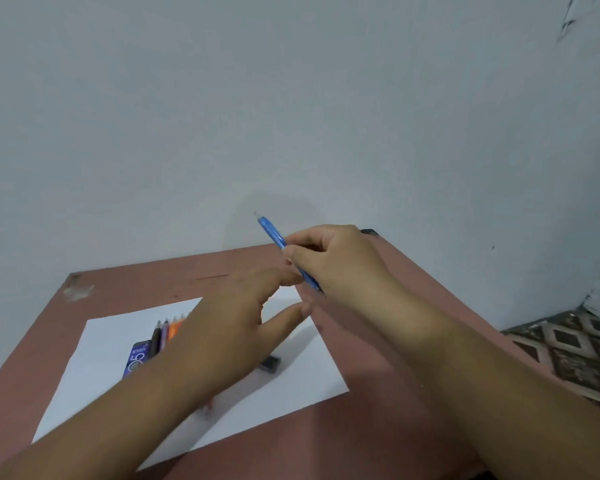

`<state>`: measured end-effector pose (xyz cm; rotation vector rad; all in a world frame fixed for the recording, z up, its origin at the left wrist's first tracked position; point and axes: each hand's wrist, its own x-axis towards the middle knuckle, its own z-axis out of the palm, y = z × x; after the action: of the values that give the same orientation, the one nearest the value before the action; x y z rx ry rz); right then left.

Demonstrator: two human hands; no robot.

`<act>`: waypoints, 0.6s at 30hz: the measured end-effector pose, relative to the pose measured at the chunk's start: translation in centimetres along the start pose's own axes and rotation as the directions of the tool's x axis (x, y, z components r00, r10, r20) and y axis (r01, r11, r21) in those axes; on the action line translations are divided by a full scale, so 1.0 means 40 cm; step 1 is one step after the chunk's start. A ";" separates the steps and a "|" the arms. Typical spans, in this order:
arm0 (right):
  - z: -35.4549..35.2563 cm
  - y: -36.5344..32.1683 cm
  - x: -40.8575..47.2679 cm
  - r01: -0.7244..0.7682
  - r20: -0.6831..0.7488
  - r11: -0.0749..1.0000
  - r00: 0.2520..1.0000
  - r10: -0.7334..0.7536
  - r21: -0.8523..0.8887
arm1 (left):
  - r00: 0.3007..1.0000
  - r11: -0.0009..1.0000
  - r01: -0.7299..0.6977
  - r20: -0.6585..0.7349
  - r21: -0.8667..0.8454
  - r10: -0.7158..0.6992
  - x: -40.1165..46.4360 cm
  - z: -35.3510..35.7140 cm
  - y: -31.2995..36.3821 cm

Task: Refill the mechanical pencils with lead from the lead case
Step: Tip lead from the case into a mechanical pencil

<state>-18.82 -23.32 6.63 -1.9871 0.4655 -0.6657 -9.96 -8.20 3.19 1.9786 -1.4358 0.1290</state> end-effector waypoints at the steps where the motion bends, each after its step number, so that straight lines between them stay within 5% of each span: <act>1: -0.027 0.010 -0.009 -0.015 -0.013 0.999 1.000 0.014 -0.038 | 0.999 1.000 0.005 0.036 0.002 -0.005 0.005 0.008 0.011; 10: -0.250 0.143 -0.070 -0.147 -0.145 0.886 0.985 0.092 -0.439 | 0.976 0.999 -0.009 0.219 0.053 -0.003 0.070 0.140 0.059; 18: -0.340 0.247 -0.088 -0.201 -0.171 0.777 0.978 0.122 -0.596 | 0.943 0.994 -0.061 0.331 0.091 0.027 0.118 0.216 0.119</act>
<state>-30.56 -35.12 2.39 -2.4792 1.0248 -0.5710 -14.87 -17.70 0.90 2.1238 -1.7139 -0.1202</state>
